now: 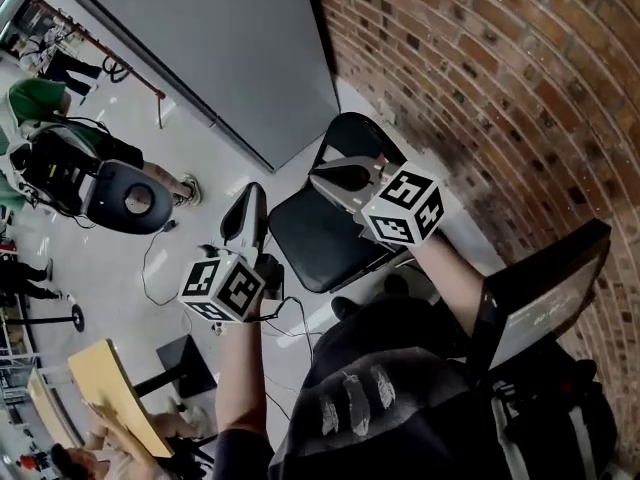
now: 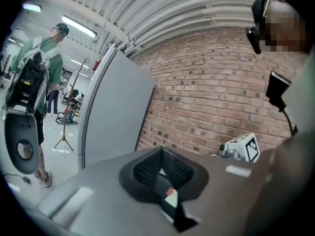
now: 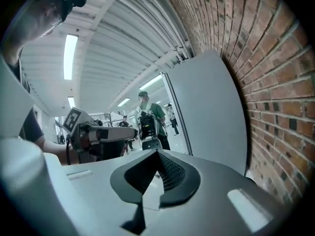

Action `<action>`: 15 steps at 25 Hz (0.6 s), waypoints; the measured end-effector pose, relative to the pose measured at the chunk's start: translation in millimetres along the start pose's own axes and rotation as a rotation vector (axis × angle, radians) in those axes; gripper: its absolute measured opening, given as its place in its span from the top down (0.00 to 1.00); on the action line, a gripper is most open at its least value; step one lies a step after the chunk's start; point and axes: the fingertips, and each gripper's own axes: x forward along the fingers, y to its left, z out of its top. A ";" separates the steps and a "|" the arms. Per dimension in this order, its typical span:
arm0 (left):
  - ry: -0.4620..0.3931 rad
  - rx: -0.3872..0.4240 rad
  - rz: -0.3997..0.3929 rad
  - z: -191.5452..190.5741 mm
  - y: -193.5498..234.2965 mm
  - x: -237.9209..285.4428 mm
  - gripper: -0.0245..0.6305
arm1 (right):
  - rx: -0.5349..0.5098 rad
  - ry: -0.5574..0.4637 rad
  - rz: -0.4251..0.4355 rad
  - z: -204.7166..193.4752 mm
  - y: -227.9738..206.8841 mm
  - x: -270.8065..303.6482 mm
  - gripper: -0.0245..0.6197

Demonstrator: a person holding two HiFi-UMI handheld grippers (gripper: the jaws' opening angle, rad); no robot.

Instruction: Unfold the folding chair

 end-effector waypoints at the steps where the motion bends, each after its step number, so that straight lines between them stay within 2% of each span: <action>1: 0.001 -0.008 -0.021 -0.6 -13.8 -1.9 0.96 | -0.006 -0.005 0.021 4.4 2.4 -3.8 0.96; 3: 0.018 -0.025 -0.063 -4.4 -38.1 -1.0 0.96 | -0.016 -0.004 0.051 7.8 3.8 -10.2 0.96; 5: 0.043 -0.023 -0.064 -10.9 -54.5 -1.0 0.96 | -0.012 0.013 0.072 2.0 4.8 -15.1 0.96; 15: 0.131 -0.090 0.074 -57.3 -65.8 -16.9 0.96 | 0.069 0.059 0.160 -38.8 0.1 -32.0 0.96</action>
